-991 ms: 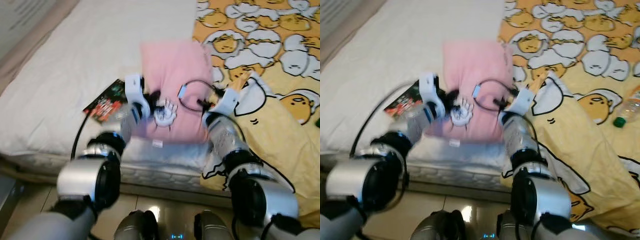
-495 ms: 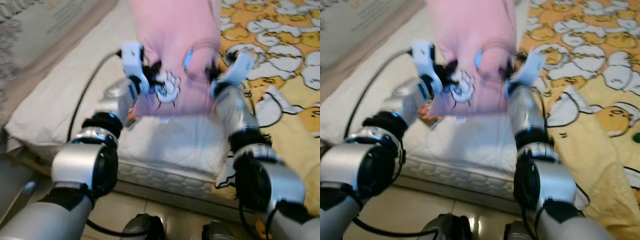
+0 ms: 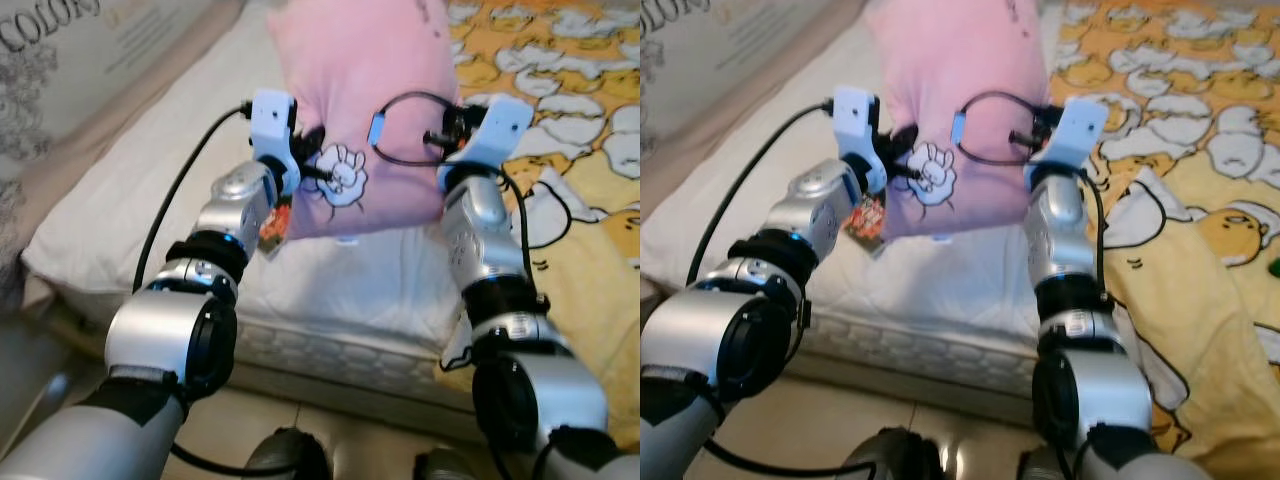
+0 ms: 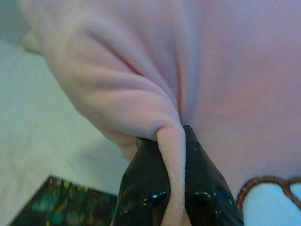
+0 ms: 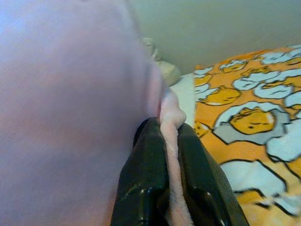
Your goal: Clean up the room
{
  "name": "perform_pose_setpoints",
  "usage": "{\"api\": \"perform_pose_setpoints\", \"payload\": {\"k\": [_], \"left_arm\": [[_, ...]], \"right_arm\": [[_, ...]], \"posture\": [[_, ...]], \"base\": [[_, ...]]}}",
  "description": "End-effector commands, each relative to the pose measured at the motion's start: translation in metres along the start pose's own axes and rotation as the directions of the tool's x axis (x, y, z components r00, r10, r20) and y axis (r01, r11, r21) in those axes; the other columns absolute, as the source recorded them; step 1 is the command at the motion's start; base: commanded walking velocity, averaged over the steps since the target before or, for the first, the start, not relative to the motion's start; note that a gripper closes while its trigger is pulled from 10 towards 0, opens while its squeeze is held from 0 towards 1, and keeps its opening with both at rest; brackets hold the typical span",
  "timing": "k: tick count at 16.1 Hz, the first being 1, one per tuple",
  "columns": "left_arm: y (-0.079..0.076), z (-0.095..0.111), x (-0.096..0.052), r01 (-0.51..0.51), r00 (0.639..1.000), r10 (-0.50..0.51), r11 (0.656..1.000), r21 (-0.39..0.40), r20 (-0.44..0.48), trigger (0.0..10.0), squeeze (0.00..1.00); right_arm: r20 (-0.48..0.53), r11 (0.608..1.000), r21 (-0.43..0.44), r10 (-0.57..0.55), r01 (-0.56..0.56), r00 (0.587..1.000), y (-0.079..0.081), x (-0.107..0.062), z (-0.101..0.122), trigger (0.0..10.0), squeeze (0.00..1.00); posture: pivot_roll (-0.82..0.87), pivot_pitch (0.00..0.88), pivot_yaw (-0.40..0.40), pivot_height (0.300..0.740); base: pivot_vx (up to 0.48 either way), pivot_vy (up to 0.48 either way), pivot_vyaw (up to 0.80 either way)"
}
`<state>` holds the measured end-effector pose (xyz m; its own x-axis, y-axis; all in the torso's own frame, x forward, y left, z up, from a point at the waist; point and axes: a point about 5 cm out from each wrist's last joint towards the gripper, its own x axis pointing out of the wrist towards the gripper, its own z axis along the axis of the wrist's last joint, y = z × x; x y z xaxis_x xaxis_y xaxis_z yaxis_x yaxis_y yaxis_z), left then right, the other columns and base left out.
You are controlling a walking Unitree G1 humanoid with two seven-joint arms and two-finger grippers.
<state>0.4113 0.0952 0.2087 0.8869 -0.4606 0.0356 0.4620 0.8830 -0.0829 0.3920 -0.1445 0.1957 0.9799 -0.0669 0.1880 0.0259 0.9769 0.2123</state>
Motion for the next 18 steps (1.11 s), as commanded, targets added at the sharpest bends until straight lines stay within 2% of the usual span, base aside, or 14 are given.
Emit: {"api": "perform_pose_setpoints", "payload": {"k": [1,3,5,8,11,15,17,18], "left_arm": [[0.01,0.014,-0.003,-0.034,0.998,0.031,0.998,0.047,0.062,10.0,0.0],[0.013,0.01,-0.006,-0.064,0.996,0.055,0.991,0.121,0.076,10.0,0.0],[0.018,0.004,-0.01,-0.108,0.992,0.1,0.99,0.092,0.08,10.0,0.0],[0.02,-0.009,-0.015,-0.142,0.988,0.136,0.985,0.094,0.072,10.0,0.0],[0.023,-0.009,-0.017,-0.179,0.981,0.171,0.981,0.082,0.095,10.0,0.0],[0.024,-0.014,-0.018,-0.217,0.973,0.217,0.976,-0.006,0.08,10.0,0.0],[0.023,-0.024,-0.019,-0.228,0.973,0.229,0.973,-0.028,0.041,10.0,0.0],[0.019,-0.038,-0.022,-0.24,0.971,0.241,0.969,-0.06,0.004,10.0,0.0]], "right_arm": [[0.008,1.0,-0.021,0.015,-0.014,1.0,0.007,-0.004,-0.004,10.0,0.0],[-0.011,0.999,-0.042,0.008,-0.009,1.0,0.007,-0.01,-0.013,10.0,0.0],[-0.021,0.998,-0.057,0.021,-0.022,1.0,0.009,-0.015,-0.018,10.0,0.0],[-0.039,0.995,-0.089,0.031,-0.035,0.999,0.007,-0.021,-0.027,10.0,0.0],[-0.053,0.994,-0.102,0.024,-0.029,0.998,0.001,-0.023,-0.03,10.0,0.0],[-0.057,0.992,-0.118,0.04,-0.047,0.998,0.003,-0.02,-0.027,10.0,0.0],[-0.067,0.989,-0.134,0.053,-0.062,0.996,0.001,-0.02,-0.027,10.0,0.0],[-0.093,0.984,-0.162,0.059,-0.074,0.994,-0.008,-0.023,-0.031,10.0,0.0]], "posture": [[-0.24,0.0,0.145,0.723],[-0.23,0.0,0.144,0.723],[-0.23,0.0,0.143,0.723],[-0.22,0.0,0.138,0.723],[-0.21,0.0,0.134,0.723],[-0.21,0.0,0.121,0.723],[-0.22,0.0,0.096,0.723],[-0.22,0.0,0.065,0.723]], "base": [[0.0,0.48,0.0],[0.0,0.48,0.0],[0.0,0.48,0.0],[0.0,0.48,0.0],[0.0,0.48,0.0],[0.0,0.48,0.0],[0.0,0.48,0.0],[0.0,0.0,0.0]]}}
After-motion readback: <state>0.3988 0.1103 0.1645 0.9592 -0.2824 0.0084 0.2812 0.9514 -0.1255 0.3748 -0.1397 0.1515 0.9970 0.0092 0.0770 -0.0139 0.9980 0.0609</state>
